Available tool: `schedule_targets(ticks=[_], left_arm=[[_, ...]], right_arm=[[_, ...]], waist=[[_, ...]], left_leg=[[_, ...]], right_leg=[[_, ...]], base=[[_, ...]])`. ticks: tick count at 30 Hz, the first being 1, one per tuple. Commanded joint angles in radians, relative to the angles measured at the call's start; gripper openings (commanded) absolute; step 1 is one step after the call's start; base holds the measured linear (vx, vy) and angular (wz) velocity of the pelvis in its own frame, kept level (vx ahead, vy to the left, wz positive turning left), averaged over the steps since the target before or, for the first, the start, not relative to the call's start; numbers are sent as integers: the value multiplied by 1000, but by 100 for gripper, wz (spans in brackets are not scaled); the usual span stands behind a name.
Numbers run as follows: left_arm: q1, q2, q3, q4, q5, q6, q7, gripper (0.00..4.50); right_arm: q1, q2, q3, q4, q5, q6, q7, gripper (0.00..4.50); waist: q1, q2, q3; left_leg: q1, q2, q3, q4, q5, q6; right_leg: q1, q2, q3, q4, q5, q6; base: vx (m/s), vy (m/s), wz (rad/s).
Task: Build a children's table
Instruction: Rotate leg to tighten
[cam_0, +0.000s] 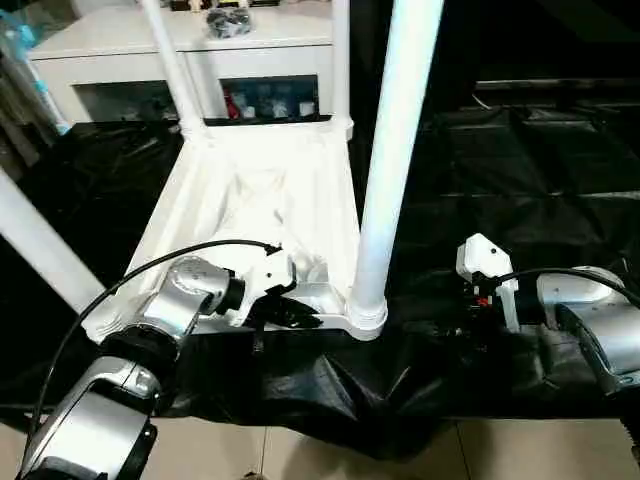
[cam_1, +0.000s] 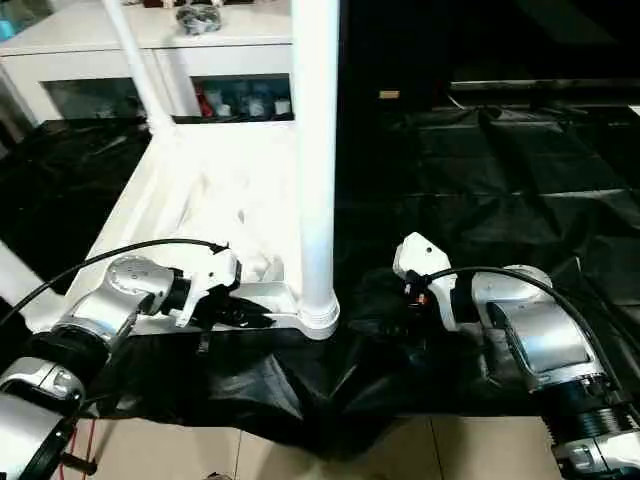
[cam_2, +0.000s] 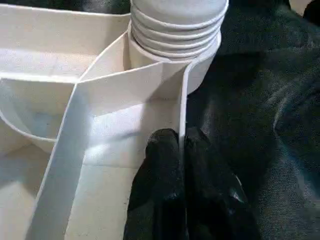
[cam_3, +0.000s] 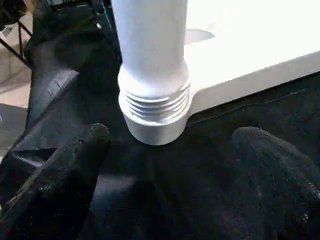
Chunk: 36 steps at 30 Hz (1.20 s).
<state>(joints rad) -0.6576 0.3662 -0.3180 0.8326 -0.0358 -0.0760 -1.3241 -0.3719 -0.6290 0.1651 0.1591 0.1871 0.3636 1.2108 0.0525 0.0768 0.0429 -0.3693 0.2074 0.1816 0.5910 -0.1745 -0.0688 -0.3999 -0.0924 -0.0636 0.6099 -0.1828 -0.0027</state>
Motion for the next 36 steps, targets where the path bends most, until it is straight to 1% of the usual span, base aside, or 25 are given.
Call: schedule_targets(ticks=[1, 3, 5, 6, 7, 8, 9, 10, 11, 12, 13, 14, 15, 16, 17, 18, 20, 22, 25, 26, 28, 32, 33, 35, 36], left_arm=[[32, 14, 29, -5, -32, 53, -1, 4], [53, 13, 38, -32, -48, 104, 12, 4], [86, -13, 66, -89, -66, 206, 105, 4], [110, -31, 78, -133, -67, 258, 165, 4], [118, -35, 77, -149, -64, 267, 178, 4], [134, -42, 78, -183, -57, 279, 198, 4], [146, -50, 80, -212, -53, 288, 218, 4], [152, -53, 82, -226, -51, 295, 227, 4], [155, -55, 83, -233, -50, 299, 232, 4], [170, -61, 82, -275, -50, 300, 239, 4], [183, -62, 76, -309, -48, 297, 231, 4], [187, -62, 74, -320, -46, 297, 229, 4], [191, -61, 71, -330, -42, 296, 227, 4], [199, -56, 64, -349, -34, 294, 222, 4], [206, -52, 59, -367, -30, 301, 225, 4], [212, -46, 54, -376, -26, 288, 224, 4], [216, -42, 50, -383, -24, 278, 221, 4], [232, -30, 47, -418, -29, 290, 220, 4], [239, -23, 51, -436, -29, 303, 221, 0], [242, -19, 55, -442, -26, 308, 219, 0], [245, -16, 56, -447, -25, 310, 217, 0], [250, -8, 55, -454, -28, 313, 216, 0], [251, -7, 56, -455, -28, 314, 217, 0], [253, -5, 56, -459, -30, 317, 219, 0], [256, -3, 56, -462, -30, 319, 220, 0]], right_arm=[[1, 12, 9, -25, 7, 5, 1, 450], [2, 32, 8, -23, 13, 0, -17, 450], [2, 61, 20, -20, 8, -4, -46, 450], [-2, 83, 30, -9, -7, -16, -74, 450], [-4, 89, 33, -4, -14, -22, -83, 450], [-15, 109, 36, 21, -37, -45, -121, 450], [-27, 128, 37, 43, -48, -50, -150, 450], [-32, 136, 36, 52, -52, -50, -161, 450], [-35, 140, 36, 57, -54, -51, -167, 450], [-43, 157, 47, 72, -65, -73, -174, 450], [-62, 175, 58, 106, -88, -92, -197, 450], [-68, 181, 61, 117, -94, -97, -205, 450], [-75, 186, 62, 129, -101, -101, -215, 450], [-95, 202, 60, 162, -114, -116, -245, 450], [-108, 210, 56, 181, -117, -122, -264, 450], [-121, 217, 52, 201, -116, -122, -276, 450], [-131, 221, 50, 217, -115, -126, -281, 450], [-147, 229, 56, 248, -114, -136, -264, 450], [-158, 235, 66, 270, -118, -150, -244, 413], [-168, 243, 71, 294, -122, -161, -233, 410], [-175, 250, 72, 312, -124, -170, -229, 389], [-199, 265, 77, 356, -122, -187, -223, 366], [-202, 267, 78, 362, -122, -190, -222, 359], [-209, 271, 82, 375, -122, -196, -219, 338], [-212, 274, 84, 383, -122, -199, -218, 334]], waist=[[9, -14, -63], [5, -12, -64], [2, -17, -63], [-2, -17, -61], [-5, -18, -60], [-6, -18, -59], [-12, -24, -56], [-16, -24, -54], [-16, -21, -56], [-17, -20, -55], [-18, -19, -55], [-19, -35, -56], [-18, -25, -56], [-16, -34, -58], [-14, -26, -62], [-15, -28, -61], [-13, -26, -63], [-13, -31, -64], [-12, -30, -62], [-14, -34, -61], [-14, -34, -60], [-16, -34, -60], [-17, -40, -59], [-18, -38, -58], [-18, -47, -57]], left_leg=[[3, 13, -5, -65, -249, 48], [2, 12, -4, -64, -233, 58], [1, 15, -3, -64, -225, 57], [1, 14, -4, -65, -226, 57], [1, 13, -3, -65, -229, 58], [0, 10, -4, -65, -231, 59], [-3, 8, -4, -67, -238, 56], [-2, 5, -4, -68, -252, 51], [2, 7, -4, -66, -257, 48], [1, 8, -5, -68, -257, 49], [1, 8, -5, -68, -259, 50], [1, 9, -3, -68, -258, 52], [0, 9, -5, -70, -248, 51], [5, 11, -2, -66, -246, 54], [2, 12, -6, -67, -230, 53], [3, 13, -3, -68, -226, 54], [2, 13, -4, -66, -213, 59], [-3, 12, -2, -64, -191, 70], [-2, 11, 0, -63, -192, 75], [-4, 11, -1, -64, -200, 72], [-2, 12, -1, -65, -206, 67], [-1, 13, -1, -65, -210, 63], [-3, 12, -2, -66, -208, 64], [-1, 13, -2, -66, -215, 60], [0, 13, -1, -66, -218, 62]], right_leg=[[55, -40, 30, -81, -231, -229], [55, -40, 29, -78, -201, -242], [56, -40, 30, -73, -189, -248], [55, -42, 29, -77, -220, -240], [53, -41, 29, -80, -236, -236], [54, -40, 28, -83, -257, -228], [52, -40, 27, -87, -302, -211], [50, -39, 26, -95, -376, -185], [47, -41, 27, -96, -397, -178], [45, -39, 29, -98, -410, -164], [44, -37, 29, -98, -409, -161], [43, -38, 30, -98, -405, -161], [43, -38, 30, -95, -389, -166], [39, -38, 33, -96, -369, -171], [43, -41, 33, -86, -340, -181], [40, -36, 32, -86, -303, -193], [43, -38, 32, -79, -253, -206], [48, -37, 32, -74, -197, -220], [48, -39, 31, -75, -205, -221], [48, -40, 32, -75, -231, -216], [46, -40, 32, -78, -254, -212], [47, -38, 32, -75, -235, -218], [48, -39, 32, -74, -238, -218], [47, -41, 33, -76, -249, -218], [46, -40, 33, -76, -262, -214]], base=[[0, 0, 0], [0, 0, 0], [0, 0, 0], [0, 0, 0], [0, 0, 0], [0, 0, 0], [0, 0, 0], [0, 0, 0], [0, 0, 0], [0, 0, 0], [0, 0, 0], [0, 0, 0], [0, 0, 0], [0, 0, 0], [0, 0, 0], [0, 0, 0], [0, 0, 0], [0, 0, 0], [0, 0, 0], [0, 0, 0], [0, 0, 0], [0, 0, 0], [0, 0, 0], [0, 0, 0], [0, 0, 0]])
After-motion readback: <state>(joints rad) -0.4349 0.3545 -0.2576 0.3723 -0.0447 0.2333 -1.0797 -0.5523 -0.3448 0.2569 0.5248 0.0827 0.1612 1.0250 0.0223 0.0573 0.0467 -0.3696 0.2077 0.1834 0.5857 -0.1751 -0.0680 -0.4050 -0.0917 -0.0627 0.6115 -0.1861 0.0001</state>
